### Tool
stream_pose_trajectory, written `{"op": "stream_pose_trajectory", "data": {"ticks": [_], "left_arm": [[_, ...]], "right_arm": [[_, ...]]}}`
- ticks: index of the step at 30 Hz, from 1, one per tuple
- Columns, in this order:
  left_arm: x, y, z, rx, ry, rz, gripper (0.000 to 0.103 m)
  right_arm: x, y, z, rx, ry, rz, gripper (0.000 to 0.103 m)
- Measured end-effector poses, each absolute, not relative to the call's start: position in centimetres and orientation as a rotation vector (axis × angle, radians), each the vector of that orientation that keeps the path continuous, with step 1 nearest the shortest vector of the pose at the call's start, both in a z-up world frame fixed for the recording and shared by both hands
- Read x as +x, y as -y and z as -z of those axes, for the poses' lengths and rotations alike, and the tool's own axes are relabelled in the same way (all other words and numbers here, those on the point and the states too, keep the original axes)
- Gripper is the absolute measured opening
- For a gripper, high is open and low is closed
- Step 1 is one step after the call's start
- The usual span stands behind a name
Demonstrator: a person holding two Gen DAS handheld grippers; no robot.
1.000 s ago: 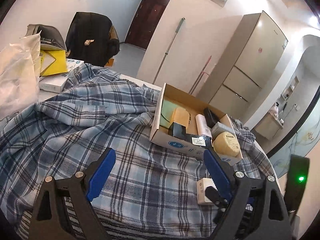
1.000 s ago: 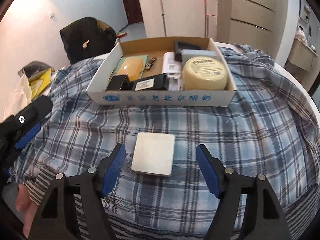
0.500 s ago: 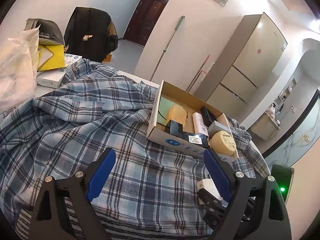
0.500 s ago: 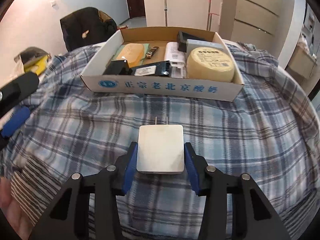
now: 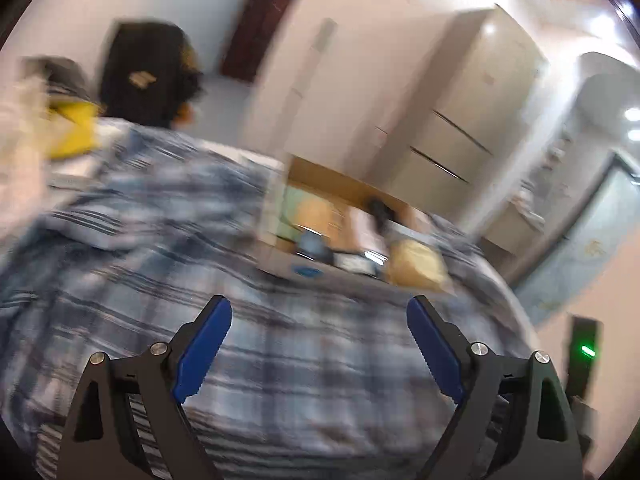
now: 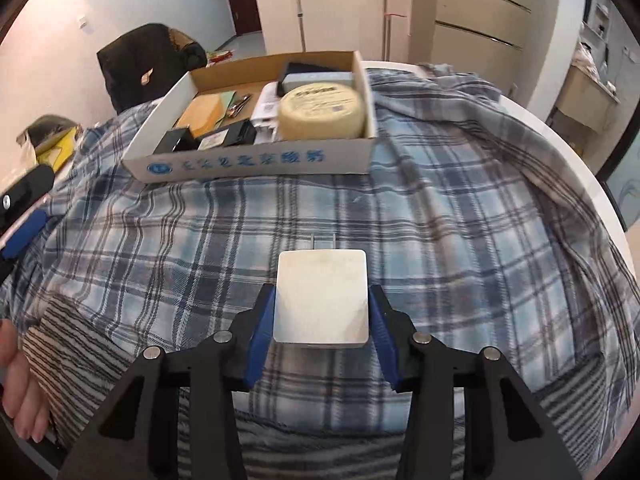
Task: Organize rigid objects
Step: 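Close the right tool on the white square plug and lift it, then carry the white plug over the cardboard box and lower it inside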
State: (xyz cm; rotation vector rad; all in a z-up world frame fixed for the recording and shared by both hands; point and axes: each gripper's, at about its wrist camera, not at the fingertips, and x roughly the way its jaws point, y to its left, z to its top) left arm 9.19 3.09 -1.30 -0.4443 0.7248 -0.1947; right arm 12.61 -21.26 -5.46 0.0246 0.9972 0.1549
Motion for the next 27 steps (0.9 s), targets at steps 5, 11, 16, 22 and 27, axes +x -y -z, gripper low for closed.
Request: {"op": "stream_pose_trajectory", "data": {"ticks": [5,11,16,22,27], "left_arm": [[8.7,-0.9,-3.1,-0.224,-0.69,0.13,0.091],[10.3,-0.7,-9.3,-0.141,-0.585,0.068,0.091],[12.1,-1.9,-12.3,-0.168,-0.502,0.036,0.091],[14.8,-4.7,-10.4,-0.251,-0.452,0.088,0.091],[17.1,-6.2,-5.2,-0.301,-0.504,0.104,0.091]], "right_arm": [[12.6,21.9,1.5,0.0,-0.899,-0.138,0.044],[14.7,21.4,-3.3,0.097,-0.82,-0.144,0.044],[16.6,18.0,-6.2,0.098,-0.755,-0.201,0.044],[20.7,15.6,-5.4,0.123,-0.806,-0.225,0.044],[24.0,13.4,-2.0,0.078,-0.878,-0.228,0.044]]}}
